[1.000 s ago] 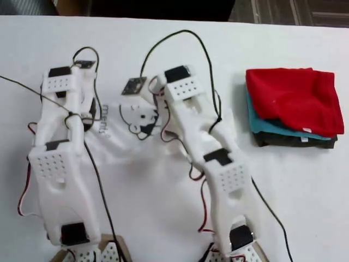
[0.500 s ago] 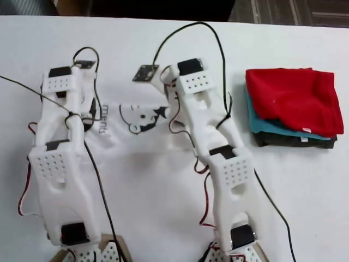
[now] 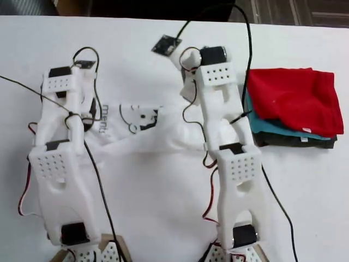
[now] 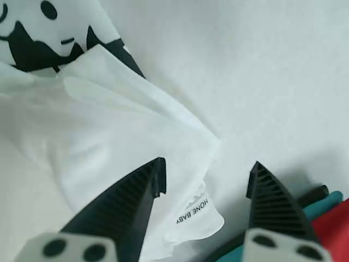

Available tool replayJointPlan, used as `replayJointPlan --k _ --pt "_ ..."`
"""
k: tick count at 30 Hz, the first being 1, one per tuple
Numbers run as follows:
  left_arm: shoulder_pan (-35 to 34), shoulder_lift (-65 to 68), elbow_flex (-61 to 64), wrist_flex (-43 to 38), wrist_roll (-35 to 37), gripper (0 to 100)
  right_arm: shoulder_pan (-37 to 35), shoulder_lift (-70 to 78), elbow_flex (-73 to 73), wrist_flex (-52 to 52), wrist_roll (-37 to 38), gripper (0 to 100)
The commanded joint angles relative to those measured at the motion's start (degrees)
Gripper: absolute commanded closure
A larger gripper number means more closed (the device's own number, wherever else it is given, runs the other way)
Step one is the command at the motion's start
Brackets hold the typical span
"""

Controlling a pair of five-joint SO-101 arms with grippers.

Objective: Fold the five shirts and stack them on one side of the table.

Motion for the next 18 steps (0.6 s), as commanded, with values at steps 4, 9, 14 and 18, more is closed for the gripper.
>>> replayJointPlan --k 4,9,14,18 --pt "0.53 0.35 0.13 -2.81 0.26 97 -3.82 -8.04 7.30 0.75 -5.71 82.0" --pt "0.53 0.35 0.13 -2.81 0.26 97 -11.30 -14.64 25.05 -0.48 -8.97 97.1" --pt "0.53 0.35 0.13 -2.81 0.18 97 -14.02 -15.25 32.09 -12.44 -11.43 93.3" --pt "0.53 0.35 0.13 -2.81 0.18 97 -15.69 -13.85 32.53 -16.40 -14.95 93.3"
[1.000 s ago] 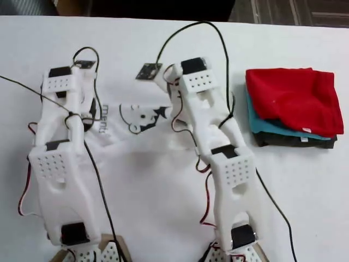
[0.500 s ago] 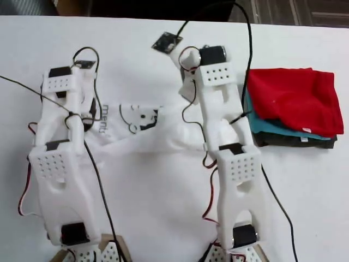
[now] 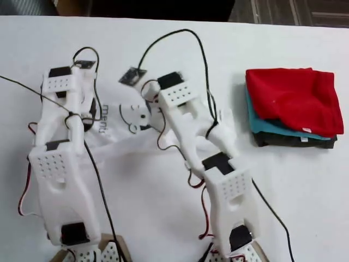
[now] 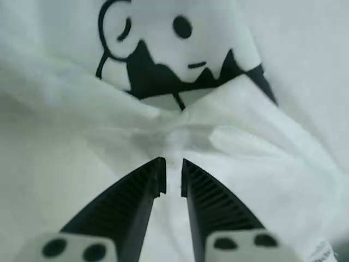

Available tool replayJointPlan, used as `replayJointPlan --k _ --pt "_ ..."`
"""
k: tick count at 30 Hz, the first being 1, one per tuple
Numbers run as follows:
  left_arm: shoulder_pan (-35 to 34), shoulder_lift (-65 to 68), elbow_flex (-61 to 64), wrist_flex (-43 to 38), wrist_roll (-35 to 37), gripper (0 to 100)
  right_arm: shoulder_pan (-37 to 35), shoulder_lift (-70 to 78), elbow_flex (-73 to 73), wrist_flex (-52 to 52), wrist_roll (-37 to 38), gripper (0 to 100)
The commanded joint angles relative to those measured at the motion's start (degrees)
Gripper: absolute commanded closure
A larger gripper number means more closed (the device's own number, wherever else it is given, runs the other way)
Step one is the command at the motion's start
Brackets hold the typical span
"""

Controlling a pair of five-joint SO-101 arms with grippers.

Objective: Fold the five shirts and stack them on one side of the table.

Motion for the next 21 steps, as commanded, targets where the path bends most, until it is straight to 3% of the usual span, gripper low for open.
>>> replayJointPlan --k 1,11,21 --pt "0.53 0.35 0.13 -2.81 0.18 97 -1.89 -2.42 0.09 -2.07 -1.67 93.4" --pt "0.53 0.35 0.13 -2.81 0.18 97 -7.16 -3.56 12.31 -1.63 -1.32 93.7" --pt "0.53 0.35 0.13 -2.81 0.18 97 -5.41 -15.87 12.75 -5.23 -1.76 93.7"
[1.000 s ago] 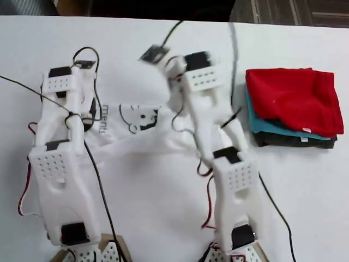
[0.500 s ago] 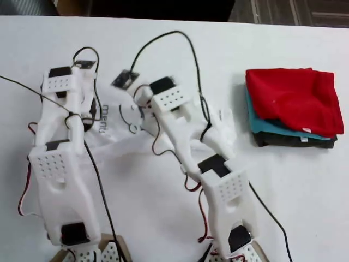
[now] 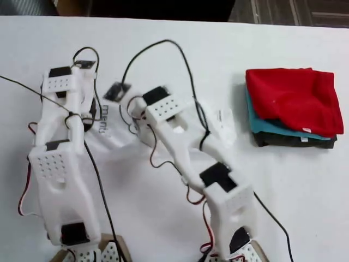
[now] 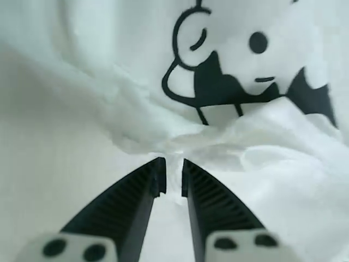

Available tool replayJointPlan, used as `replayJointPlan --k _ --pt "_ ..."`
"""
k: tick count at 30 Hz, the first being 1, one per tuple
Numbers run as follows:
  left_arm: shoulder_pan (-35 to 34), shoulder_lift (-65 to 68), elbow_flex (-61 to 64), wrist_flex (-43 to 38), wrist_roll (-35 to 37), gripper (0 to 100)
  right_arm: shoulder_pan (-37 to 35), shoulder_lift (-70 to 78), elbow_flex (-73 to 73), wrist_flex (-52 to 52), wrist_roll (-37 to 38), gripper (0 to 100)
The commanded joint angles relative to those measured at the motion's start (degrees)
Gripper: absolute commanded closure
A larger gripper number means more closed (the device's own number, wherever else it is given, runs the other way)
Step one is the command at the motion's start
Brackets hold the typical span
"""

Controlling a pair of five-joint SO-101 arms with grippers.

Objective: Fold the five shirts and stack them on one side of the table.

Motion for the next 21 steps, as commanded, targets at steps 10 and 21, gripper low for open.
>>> replayJointPlan --k 10,21 --pt "0.53 0.35 0.13 -2.81 0.26 97 -4.35 -0.66 0.09 -6.37 -0.53 93.7" --pt "0.53 0.35 0.13 -2.81 0.26 97 -6.37 3.30 0.09 0.04 -0.26 93.7"
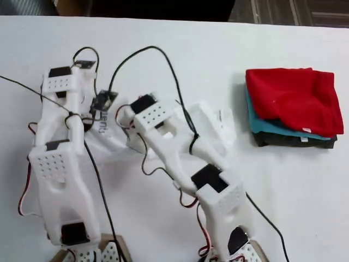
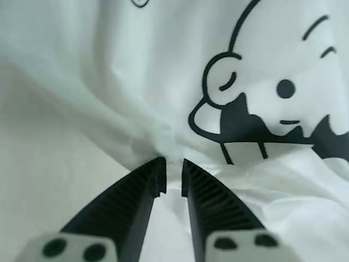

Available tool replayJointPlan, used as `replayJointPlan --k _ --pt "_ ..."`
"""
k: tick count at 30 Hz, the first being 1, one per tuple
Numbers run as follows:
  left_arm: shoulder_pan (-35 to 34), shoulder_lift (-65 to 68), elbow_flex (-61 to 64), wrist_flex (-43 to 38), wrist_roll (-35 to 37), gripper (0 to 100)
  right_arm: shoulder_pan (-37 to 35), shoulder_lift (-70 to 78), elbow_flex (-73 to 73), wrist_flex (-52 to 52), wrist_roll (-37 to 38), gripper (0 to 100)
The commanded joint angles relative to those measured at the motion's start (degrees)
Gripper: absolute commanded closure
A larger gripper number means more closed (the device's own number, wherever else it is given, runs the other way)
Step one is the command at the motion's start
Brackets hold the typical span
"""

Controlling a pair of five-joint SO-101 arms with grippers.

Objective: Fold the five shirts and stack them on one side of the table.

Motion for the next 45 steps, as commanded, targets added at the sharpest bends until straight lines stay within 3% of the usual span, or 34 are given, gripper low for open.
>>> replayJointPlan --k 1,8,15,20,24,29,39,45 --pt "0.53 0.35 0.13 -2.81 0.26 97 -1.63 -0.48 -0.26 3.21 -0.18 93.7" --pt "0.53 0.35 0.13 -2.81 0.26 97 -2.24 -1.54 -0.53 4.26 -0.53 93.7" --pt "0.53 0.35 0.13 -2.81 0.09 97 -1.19 -15.43 -0.44 4.26 -0.53 93.7" --pt "0.53 0.35 0.13 -2.81 0.09 97 8.75 -22.81 -0.18 4.26 -0.53 93.7" --pt "0.53 0.35 0.13 -2.81 0.09 97 19.47 -21.93 1.76 3.03 -0.53 93.7" --pt "0.53 0.35 0.13 -2.81 0.09 97 26.59 -16.84 6.95 -1.45 -0.53 93.7" --pt "0.53 0.35 0.13 -2.81 0.09 97 30.29 -5.14 8.09 -7.08 -0.53 93.7" --pt "0.62 0.35 0.13 -2.81 0.26 97 30.29 -12.79 8.18 -6.64 -0.53 93.7"
